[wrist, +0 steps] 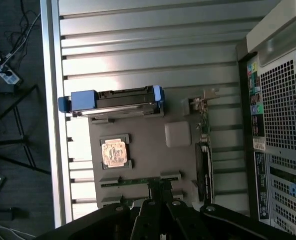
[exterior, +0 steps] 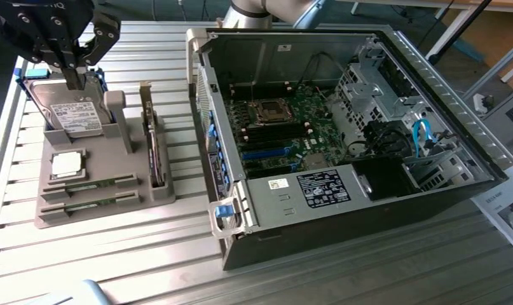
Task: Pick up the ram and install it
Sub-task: 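Reach for the ram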
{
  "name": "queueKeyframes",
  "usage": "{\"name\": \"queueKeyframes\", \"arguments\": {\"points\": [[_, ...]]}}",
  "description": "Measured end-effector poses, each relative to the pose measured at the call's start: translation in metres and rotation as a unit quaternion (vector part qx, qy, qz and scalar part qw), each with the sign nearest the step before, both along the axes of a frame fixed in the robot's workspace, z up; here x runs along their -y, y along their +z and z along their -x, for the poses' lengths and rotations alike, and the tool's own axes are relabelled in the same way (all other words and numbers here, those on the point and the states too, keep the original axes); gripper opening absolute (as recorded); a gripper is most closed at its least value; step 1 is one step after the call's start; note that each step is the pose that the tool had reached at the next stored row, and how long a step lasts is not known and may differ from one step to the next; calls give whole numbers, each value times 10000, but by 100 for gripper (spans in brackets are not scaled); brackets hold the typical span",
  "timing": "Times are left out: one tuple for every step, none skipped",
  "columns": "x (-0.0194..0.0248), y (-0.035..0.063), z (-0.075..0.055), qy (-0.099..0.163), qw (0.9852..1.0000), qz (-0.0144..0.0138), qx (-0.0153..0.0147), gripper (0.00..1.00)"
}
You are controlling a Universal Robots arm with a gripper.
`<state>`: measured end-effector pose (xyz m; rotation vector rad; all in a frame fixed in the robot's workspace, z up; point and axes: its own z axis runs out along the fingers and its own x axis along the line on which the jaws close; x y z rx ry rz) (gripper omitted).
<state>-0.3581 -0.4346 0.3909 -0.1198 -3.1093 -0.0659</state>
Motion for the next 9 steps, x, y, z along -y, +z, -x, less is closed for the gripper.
{"name": "queueKeyframes", "arguments": {"points": [[38, 0, 0, 0, 10000, 0, 0, 10], [58, 1, 0, 0, 10000, 1, -1, 10], [76, 1, 0, 0, 10000, 0, -1, 10], [94, 0, 0, 0, 10000, 0, 0, 10], [109, 0, 0, 1, 10000, 0, 0, 10], [125, 0, 0, 0, 10000, 0, 0, 10], [141, 0, 0, 0, 10000, 0, 0, 10], [159, 0, 0, 0, 10000, 0, 0, 10], [183, 0, 0, 0, 10000, 0, 0, 10]]}}
